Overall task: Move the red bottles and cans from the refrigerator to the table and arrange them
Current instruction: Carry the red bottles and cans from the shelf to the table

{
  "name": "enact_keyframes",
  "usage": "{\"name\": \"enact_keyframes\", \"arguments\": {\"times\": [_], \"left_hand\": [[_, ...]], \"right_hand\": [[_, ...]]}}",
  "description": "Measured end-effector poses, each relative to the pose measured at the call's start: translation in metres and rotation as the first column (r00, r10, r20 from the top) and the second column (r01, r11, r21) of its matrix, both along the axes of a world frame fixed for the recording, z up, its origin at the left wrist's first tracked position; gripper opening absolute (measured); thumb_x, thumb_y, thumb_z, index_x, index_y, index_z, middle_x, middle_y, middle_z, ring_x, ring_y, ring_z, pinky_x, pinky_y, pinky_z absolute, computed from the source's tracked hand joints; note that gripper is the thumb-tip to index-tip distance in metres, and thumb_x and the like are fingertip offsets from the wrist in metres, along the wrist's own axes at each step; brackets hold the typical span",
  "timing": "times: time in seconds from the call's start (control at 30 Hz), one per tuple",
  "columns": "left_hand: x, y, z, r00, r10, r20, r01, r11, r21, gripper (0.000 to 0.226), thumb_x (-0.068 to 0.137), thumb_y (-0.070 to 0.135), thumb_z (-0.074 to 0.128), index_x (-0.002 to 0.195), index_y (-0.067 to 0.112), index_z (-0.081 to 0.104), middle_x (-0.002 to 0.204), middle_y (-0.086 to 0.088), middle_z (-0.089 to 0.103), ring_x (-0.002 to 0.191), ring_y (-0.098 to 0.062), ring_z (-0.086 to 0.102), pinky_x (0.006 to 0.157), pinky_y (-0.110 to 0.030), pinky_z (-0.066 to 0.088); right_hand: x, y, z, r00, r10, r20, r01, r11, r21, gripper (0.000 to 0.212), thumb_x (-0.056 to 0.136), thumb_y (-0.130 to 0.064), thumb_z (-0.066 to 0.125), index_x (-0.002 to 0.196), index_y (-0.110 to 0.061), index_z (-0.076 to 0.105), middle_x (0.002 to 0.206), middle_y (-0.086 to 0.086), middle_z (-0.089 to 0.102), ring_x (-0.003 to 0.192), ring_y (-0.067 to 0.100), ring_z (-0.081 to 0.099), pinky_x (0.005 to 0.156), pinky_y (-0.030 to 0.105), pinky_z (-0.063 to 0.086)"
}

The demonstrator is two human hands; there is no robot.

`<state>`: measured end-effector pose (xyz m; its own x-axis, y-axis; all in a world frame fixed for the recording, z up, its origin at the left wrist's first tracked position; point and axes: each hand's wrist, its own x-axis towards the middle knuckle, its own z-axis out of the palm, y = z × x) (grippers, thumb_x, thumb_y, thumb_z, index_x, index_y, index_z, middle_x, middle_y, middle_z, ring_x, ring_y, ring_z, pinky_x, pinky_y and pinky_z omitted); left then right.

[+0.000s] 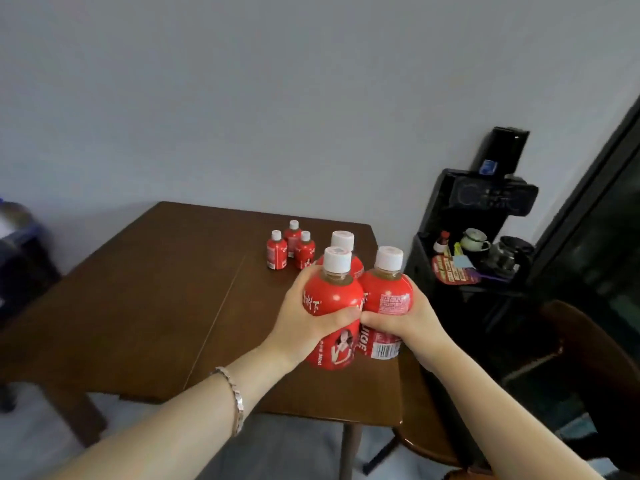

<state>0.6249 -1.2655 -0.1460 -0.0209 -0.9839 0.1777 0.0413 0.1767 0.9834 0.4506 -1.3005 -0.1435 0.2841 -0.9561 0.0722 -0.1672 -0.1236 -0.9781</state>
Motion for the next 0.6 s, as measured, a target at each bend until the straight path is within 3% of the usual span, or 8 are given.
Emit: {"name": "enact_keyframes", "arguments": {"times": [0.07,0.2,0.37,0.43,0.5,0.6], "left_hand": [[0.030,-0.031,-0.013,1.000,0.023,-0.001,-0.023,0.999,0.028,0.072,0.050,0.047,0.074,0.116,0.033,0.048,0.111,0.011,0.062,0.101,-0.003,0.063,0.075,-0.015,0.053],[0.093,-0.102,-0.046,1.000,0.002,0.016,-0.003,0.997,0.080,0.070,0.050,0.047,0.074,0.114,0.033,0.048,0.108,0.012,0.063,0.100,-0.004,0.064,0.075,-0.017,0.054],[0.167,-0.192,-0.074,0.998,-0.049,0.036,0.043,0.987,0.157,0.088,0.042,0.061,0.082,0.118,0.030,0.048,0.108,0.013,0.066,0.104,-0.009,0.064,0.083,-0.024,0.055],[0.192,-0.225,-0.088,0.995,-0.081,0.059,0.068,0.978,0.197,0.085,0.047,0.053,0.082,0.121,0.030,0.047,0.116,0.007,0.063,0.107,-0.013,0.063,0.089,-0.031,0.054],[0.212,-0.251,-0.109,0.991,-0.116,0.065,0.098,0.969,0.226,0.078,0.051,0.044,0.080,0.121,0.030,0.047,0.120,0.003,0.060,0.109,-0.013,0.061,0.089,-0.029,0.054],[0.231,-0.281,-0.143,0.985,-0.155,0.076,0.128,0.952,0.279,0.086,0.047,0.053,0.085,0.121,0.032,0.047,0.124,0.003,0.056,0.112,-0.014,0.059,0.092,-0.031,0.052]], "right_hand": [[0.029,-0.036,-0.014,0.999,0.038,-0.019,-0.037,0.999,0.029,0.082,0.042,-0.040,0.083,0.114,-0.030,0.047,0.108,-0.005,0.065,0.095,0.008,0.067,0.078,0.020,0.056],[0.092,-0.110,-0.052,0.998,0.065,0.007,-0.066,0.994,0.090,0.067,0.055,-0.020,0.089,0.106,-0.031,0.046,0.104,-0.009,0.063,0.086,-0.005,0.067,0.065,0.010,0.053],[0.166,-0.187,-0.084,0.997,0.001,0.072,-0.014,0.985,0.171,0.096,0.025,-0.052,0.087,0.109,-0.027,0.047,0.103,-0.008,0.065,0.089,-0.003,0.067,0.065,0.010,0.052],[0.189,-0.215,-0.102,0.995,-0.041,0.095,0.020,0.977,0.214,0.104,0.020,-0.060,0.087,0.111,-0.026,0.048,0.105,-0.005,0.066,0.091,0.002,0.068,0.066,0.013,0.053],[0.207,-0.236,-0.125,0.992,-0.061,0.110,0.030,0.963,0.268,0.106,0.019,-0.060,0.087,0.112,-0.025,0.050,0.105,-0.002,0.067,0.092,0.006,0.069,0.066,0.014,0.054],[0.225,-0.261,-0.167,0.992,-0.070,0.110,0.026,0.934,0.357,0.108,0.021,-0.051,0.092,0.117,-0.020,0.051,0.103,0.001,0.071,0.094,0.013,0.070,0.067,0.019,0.056]]}}
